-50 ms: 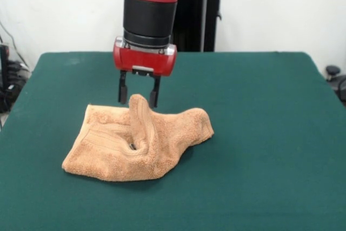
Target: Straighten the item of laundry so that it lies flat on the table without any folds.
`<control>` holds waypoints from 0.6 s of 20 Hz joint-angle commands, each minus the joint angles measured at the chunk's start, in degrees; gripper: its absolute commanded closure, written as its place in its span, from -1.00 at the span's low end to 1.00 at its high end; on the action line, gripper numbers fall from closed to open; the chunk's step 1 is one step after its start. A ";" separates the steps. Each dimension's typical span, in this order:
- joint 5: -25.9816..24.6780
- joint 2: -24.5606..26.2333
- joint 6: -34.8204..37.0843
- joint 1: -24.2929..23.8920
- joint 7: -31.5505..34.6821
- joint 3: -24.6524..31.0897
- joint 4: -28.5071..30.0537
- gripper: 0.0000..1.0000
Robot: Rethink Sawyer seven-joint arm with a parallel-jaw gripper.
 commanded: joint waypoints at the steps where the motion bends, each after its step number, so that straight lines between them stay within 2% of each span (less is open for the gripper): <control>1: -0.86 6.10 -1.10 0.76 7.65 4.60 1.94 -1.00; 12: -1.38 8.89 -4.00 0.89 7.84 4.33 1.10 -1.00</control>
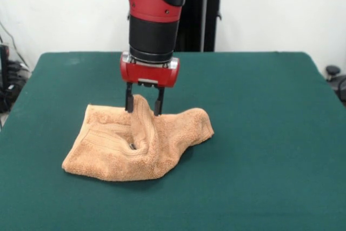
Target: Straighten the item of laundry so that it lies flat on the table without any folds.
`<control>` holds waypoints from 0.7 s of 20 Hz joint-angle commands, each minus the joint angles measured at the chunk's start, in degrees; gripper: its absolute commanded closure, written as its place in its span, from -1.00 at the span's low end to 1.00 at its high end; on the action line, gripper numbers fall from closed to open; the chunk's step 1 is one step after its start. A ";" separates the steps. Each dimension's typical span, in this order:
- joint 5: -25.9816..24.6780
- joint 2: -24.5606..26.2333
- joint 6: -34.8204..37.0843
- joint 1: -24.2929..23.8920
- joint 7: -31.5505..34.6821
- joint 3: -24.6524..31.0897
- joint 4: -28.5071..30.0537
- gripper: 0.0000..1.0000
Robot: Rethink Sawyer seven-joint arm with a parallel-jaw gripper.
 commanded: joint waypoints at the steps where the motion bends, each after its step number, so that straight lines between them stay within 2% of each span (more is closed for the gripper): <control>1: -1.56 5.43 -3.37 0.76 7.66 4.38 1.05 -1.00; 14: -2.16 5.72 -3.95 -0.98 6.24 4.91 1.34 -1.00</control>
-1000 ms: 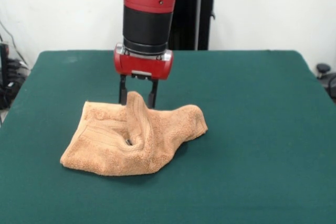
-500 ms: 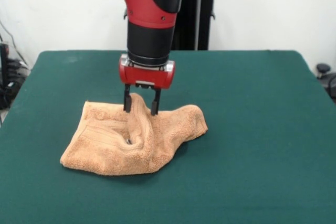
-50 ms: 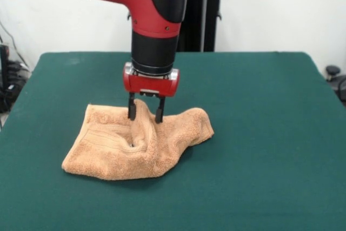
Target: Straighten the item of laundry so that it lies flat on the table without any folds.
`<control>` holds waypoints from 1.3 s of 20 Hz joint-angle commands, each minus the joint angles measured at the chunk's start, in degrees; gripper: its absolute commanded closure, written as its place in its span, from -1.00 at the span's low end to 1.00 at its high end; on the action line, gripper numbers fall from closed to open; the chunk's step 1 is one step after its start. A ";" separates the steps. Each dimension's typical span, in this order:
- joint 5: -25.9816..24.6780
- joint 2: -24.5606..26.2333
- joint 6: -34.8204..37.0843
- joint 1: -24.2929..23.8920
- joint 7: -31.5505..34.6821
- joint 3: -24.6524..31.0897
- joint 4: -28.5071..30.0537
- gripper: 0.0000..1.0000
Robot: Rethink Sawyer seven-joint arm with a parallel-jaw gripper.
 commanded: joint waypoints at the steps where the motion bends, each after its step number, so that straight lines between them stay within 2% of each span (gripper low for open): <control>1: -2.23 2.36 -1.50 -0.56 6.09 4.94 1.35 -1.00; 26: -1.50 1.88 -1.02 1.42 7.43 3.74 1.31 -1.00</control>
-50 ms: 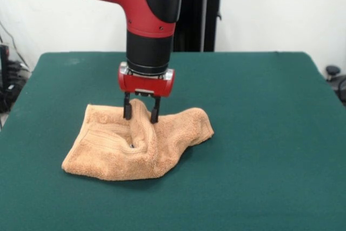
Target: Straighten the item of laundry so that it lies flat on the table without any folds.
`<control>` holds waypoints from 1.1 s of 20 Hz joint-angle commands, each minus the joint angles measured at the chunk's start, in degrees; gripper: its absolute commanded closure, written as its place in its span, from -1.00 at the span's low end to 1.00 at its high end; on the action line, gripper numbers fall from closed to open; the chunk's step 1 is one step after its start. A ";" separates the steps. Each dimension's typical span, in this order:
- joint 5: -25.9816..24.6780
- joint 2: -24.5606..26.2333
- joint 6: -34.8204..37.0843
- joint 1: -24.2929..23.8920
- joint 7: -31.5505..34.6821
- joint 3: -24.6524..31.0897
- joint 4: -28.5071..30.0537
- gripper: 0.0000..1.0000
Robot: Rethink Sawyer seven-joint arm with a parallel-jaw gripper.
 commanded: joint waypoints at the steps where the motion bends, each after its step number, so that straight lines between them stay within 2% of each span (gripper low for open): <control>1: -1.45 1.78 -0.80 2.12 7.41 3.77 1.31 -1.00; 22: -1.41 1.62 -0.62 2.49 7.43 3.46 1.08 -1.00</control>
